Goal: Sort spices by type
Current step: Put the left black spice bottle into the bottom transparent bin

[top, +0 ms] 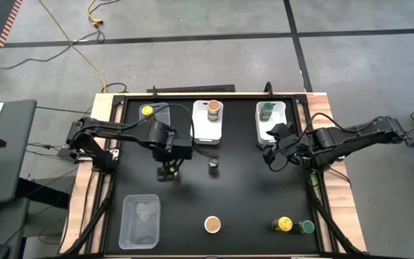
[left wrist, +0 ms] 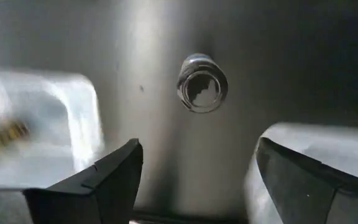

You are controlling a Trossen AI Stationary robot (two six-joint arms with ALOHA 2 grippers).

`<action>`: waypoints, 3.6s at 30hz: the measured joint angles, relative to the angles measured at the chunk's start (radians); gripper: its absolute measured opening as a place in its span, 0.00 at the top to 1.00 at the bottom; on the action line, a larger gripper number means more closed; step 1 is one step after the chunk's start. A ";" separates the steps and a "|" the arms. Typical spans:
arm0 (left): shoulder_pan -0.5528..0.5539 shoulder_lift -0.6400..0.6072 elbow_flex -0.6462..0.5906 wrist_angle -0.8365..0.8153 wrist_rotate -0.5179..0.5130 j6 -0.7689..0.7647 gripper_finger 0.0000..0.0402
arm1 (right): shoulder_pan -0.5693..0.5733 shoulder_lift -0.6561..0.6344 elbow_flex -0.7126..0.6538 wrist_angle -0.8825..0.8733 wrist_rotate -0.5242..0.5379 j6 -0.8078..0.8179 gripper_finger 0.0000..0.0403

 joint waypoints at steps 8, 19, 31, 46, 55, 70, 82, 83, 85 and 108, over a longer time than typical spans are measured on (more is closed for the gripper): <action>-0.038 0.000 0.002 0.005 -0.142 -0.693 0.25 | 0.000 0.000 0.000 0.000 -0.003 -0.029 0.08; -0.132 0.008 -0.049 0.068 -0.251 -1.251 0.25 | 0.000 0.000 0.000 0.000 -0.024 -0.053 0.08; -0.091 0.008 -0.220 0.289 -0.170 -1.456 0.25 | 0.000 0.000 0.000 0.000 -0.024 -0.078 0.08; -0.059 0.008 -0.328 0.396 -0.120 -1.484 0.25 | 0.000 0.000 0.000 0.001 -0.025 -0.124 0.08; -0.052 0.008 -0.382 0.439 -0.105 -1.500 0.25 | 0.000 0.000 0.000 0.001 -0.025 -0.130 0.08; -0.038 0.008 -0.417 0.480 -0.053 -1.495 0.43 | 0.000 0.000 0.000 0.001 -0.025 -0.129 0.08; -0.038 0.008 -0.417 0.481 -0.019 -1.367 0.48 | 0.000 0.000 0.000 0.001 -0.025 -0.129 0.08; -0.040 0.008 -0.417 0.483 -0.018 -1.341 0.48 | 0.000 0.000 0.000 0.000 -0.025 -0.129 0.08; -0.041 0.008 -0.417 0.483 -0.018 -1.274 0.48 | 0.000 0.000 0.000 0.001 -0.025 -0.129 0.08; -0.037 -0.014 -0.391 0.455 0.037 0.061 0.49 | 0.000 0.000 0.000 0.002 -0.025 0.057 0.08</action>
